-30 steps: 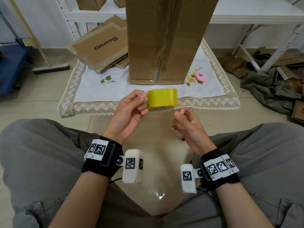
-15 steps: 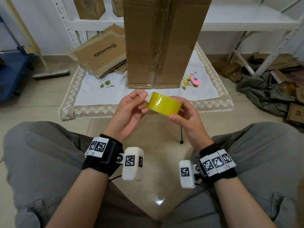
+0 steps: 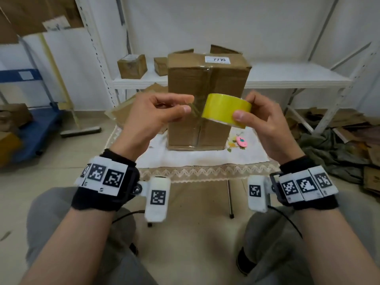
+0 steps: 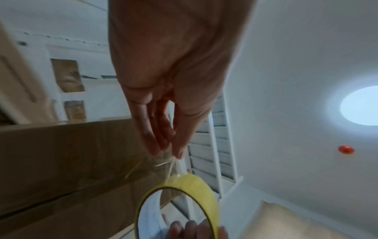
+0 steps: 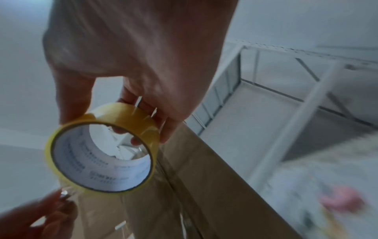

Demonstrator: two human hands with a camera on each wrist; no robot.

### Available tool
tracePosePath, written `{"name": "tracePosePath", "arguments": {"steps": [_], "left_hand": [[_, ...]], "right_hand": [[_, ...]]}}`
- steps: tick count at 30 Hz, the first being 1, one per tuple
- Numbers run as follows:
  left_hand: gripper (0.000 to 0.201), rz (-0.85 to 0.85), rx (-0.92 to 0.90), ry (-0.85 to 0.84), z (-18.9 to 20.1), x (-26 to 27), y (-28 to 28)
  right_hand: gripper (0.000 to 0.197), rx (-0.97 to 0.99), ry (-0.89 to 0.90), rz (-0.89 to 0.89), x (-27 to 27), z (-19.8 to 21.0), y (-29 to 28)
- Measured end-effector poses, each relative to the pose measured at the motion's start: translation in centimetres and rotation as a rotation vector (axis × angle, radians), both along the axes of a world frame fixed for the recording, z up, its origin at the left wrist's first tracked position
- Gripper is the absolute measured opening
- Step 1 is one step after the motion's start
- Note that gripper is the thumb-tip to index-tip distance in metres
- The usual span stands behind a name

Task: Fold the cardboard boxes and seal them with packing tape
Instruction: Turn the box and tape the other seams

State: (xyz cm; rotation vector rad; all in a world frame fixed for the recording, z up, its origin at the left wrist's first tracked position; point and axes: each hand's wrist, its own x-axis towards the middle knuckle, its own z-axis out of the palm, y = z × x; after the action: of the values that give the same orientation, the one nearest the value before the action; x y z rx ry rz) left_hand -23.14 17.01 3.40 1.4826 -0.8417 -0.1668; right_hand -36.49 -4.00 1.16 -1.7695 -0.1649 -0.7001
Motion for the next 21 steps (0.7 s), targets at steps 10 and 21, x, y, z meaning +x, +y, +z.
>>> {"name": "tracePosePath", "arguments": {"steps": [10,21], "left_hand": [[0.018,0.074,-0.069,0.031,7.0,2.6,-1.7],[0.011,0.302,-0.041,0.045,5.8,4.1,-3.1]], "right_hand": [[0.029,-0.358,-0.076,-0.103,1.3,8.7,-1.8],[0.02,-0.573,0.015,-0.239,2.3,9.4,-2.5]]}}
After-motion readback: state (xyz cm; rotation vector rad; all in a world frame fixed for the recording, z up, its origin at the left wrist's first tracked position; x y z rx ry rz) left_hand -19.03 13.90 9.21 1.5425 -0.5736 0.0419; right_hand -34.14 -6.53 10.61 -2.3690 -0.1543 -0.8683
